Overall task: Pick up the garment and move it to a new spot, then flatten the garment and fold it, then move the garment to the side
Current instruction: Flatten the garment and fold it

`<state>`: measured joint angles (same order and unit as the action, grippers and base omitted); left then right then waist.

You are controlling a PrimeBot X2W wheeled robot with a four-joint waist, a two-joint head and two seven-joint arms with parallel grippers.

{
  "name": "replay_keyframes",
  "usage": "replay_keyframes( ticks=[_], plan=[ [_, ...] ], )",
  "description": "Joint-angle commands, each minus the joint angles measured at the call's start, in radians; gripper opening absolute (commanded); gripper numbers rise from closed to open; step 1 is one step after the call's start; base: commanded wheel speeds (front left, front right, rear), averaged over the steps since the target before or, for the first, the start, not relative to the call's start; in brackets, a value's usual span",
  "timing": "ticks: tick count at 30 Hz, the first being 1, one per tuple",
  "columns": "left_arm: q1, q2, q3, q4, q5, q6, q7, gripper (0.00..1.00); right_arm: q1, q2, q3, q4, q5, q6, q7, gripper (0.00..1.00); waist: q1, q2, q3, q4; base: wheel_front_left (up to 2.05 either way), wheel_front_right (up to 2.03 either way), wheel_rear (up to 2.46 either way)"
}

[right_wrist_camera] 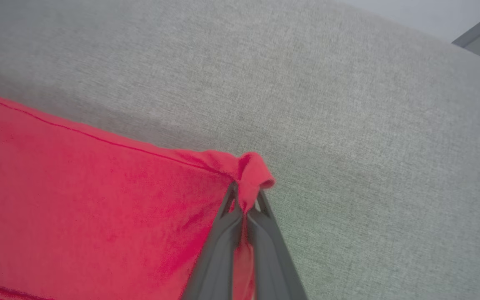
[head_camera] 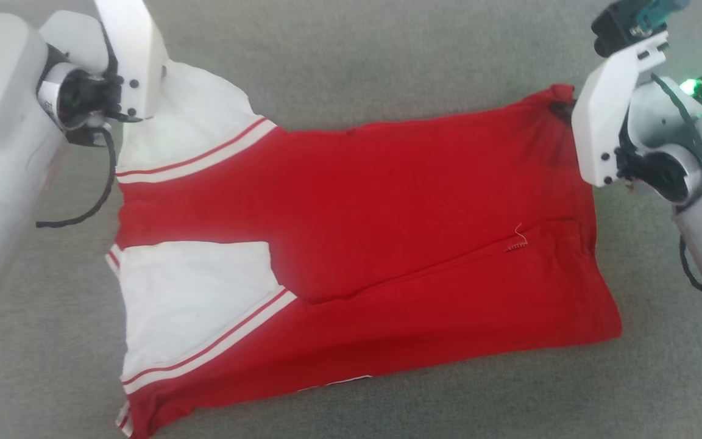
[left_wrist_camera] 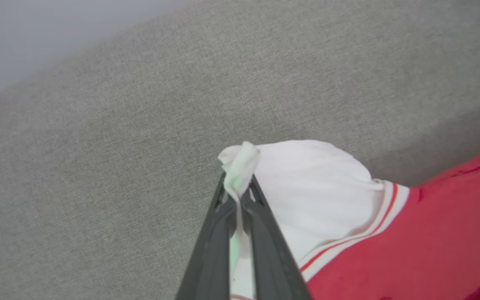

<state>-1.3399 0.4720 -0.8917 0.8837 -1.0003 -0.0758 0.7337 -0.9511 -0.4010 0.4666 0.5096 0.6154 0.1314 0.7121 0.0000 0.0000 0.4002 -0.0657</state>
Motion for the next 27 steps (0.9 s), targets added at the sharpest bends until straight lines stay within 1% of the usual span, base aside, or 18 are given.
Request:
replay_keyframes(
  ticks=[1,6,9,11,15,19,21,22,24,27],
  plan=[
    [0.014,0.007,-0.004,-0.019,-0.002,-0.007,0.003,0.00,0.024,-0.015,0.001,-0.020,0.005,-0.001,-0.012,0.00,0.0000,0.0000,-0.042,0.024,0.00,0.00,0.00],
    [0.053,0.034,-0.020,-0.111,0.000,0.003,0.028,0.00,0.089,-0.062,-0.006,-0.103,0.015,-0.001,-0.011,0.00,0.0000,0.0000,-0.096,0.049,0.00,0.00,0.00],
    [0.095,0.058,-0.019,-0.197,-0.015,0.029,0.043,0.00,0.137,-0.087,-0.024,-0.159,0.019,-0.001,0.001,0.00,0.0000,0.0000,-0.122,0.061,0.00,0.00,0.00],
    [0.129,0.087,-0.019,-0.271,-0.021,0.053,0.055,0.00,0.173,-0.105,-0.041,-0.197,0.018,-0.001,0.014,0.00,0.0000,0.0000,-0.136,0.066,0.00,0.00,0.00],
    [0.215,0.154,-0.022,-0.466,-0.030,0.125,0.079,0.00,0.255,-0.133,-0.089,-0.279,0.010,-0.001,0.040,0.00,0.0000,0.0000,-0.160,0.076,0.00,0.00,0.00],
    [0.318,0.246,-0.022,-0.698,-0.034,0.221,0.105,0.00,0.353,-0.148,-0.156,-0.358,-0.007,-0.001,0.081,0.00,0.0000,0.0000,-0.175,0.080,0.00,0.00,0.00],
    [0.372,0.291,-0.026,-0.820,-0.039,0.273,0.117,0.00,0.408,-0.144,-0.196,-0.397,-0.010,-0.001,0.102,0.00,0.0000,0.0000,-0.179,0.083,0.00,0.00,0.00],
    [0.372,0.291,-0.026,-0.820,-0.039,0.273,0.117,0.00,0.408,-0.144,-0.196,-0.397,-0.010,-0.001,0.102,0.00,0.0000,0.0000,-0.179,0.083,0.00,0.00,0.00],
    [0.425,0.336,-0.031,-0.927,-0.038,0.328,0.127,0.00,0.466,-0.135,-0.235,-0.428,-0.013,-0.001,0.124,0.00,0.0000,0.0000,-0.182,0.085,0.00,0.00,0.00],
    [0.502,0.384,-0.039,-1.047,-0.048,0.395,0.131,0.00,0.546,-0.115,-0.282,-0.465,-0.021,-0.001,0.154,0.00,0.0000,0.0000,-0.182,0.087,0.00,0.00,0.00]
  ],
)
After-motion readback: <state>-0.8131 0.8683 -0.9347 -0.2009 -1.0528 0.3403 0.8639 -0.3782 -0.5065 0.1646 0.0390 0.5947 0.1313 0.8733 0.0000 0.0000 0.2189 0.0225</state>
